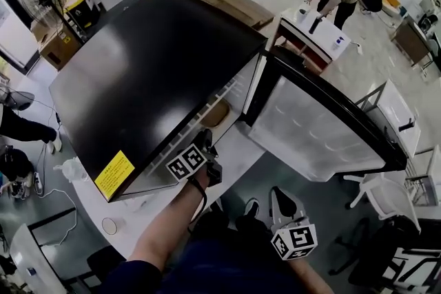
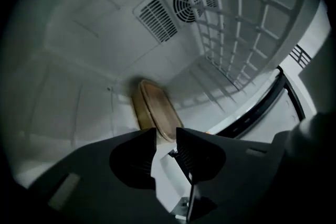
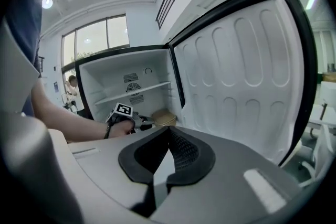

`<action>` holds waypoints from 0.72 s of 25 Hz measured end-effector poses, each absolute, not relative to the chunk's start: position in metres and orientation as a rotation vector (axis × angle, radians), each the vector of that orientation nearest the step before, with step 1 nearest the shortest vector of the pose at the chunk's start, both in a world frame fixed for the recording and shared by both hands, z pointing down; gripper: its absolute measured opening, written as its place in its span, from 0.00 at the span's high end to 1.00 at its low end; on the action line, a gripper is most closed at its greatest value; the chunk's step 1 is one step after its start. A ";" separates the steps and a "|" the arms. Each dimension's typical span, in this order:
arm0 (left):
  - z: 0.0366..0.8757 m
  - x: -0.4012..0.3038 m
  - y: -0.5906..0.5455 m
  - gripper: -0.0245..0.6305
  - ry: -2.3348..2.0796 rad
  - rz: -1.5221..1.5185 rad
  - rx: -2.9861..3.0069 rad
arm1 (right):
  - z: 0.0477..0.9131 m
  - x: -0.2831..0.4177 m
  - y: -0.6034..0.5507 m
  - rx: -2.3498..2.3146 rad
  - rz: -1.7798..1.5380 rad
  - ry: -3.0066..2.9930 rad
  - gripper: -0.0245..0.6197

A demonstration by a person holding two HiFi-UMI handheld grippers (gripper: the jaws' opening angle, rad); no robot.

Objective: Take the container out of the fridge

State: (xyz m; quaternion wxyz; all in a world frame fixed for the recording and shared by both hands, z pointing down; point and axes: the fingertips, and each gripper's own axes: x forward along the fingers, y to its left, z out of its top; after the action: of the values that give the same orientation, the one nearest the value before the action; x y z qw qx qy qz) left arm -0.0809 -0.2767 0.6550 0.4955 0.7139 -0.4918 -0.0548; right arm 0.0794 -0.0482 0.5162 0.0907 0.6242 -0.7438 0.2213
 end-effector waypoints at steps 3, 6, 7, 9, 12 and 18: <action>0.663 -0.082 -0.289 0.81 -1.231 -0.178 1.682 | 0.507 0.082 -0.049 1.795 0.577 -2.209 0.95; 0.672 -0.085 -0.298 0.78 -1.251 -0.255 1.601 | 0.509 0.086 -0.046 1.750 0.593 -2.214 0.95; 0.674 -0.087 -0.301 0.78 -1.256 -0.281 1.578 | 0.511 0.089 -0.044 1.751 0.605 -2.210 0.95; 0.678 -0.088 -0.307 0.78 -1.256 -0.315 1.556 | 0.513 0.097 -0.042 1.764 0.611 -2.192 0.95; 0.683 -0.085 -0.312 0.78 -1.228 -0.327 1.559 | 0.520 0.107 -0.038 1.790 0.627 -2.166 0.95; 0.684 -0.080 -0.306 0.83 -1.184 -0.331 1.557 | 0.530 0.109 -0.038 1.785 0.651 -2.177 0.95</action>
State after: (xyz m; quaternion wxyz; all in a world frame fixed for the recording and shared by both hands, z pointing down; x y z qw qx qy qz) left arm -0.0805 -0.3062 0.6842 0.5470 0.6571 -0.4995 -0.1395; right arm 0.1093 -0.0378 0.5295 0.1257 0.6127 -0.7476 0.2235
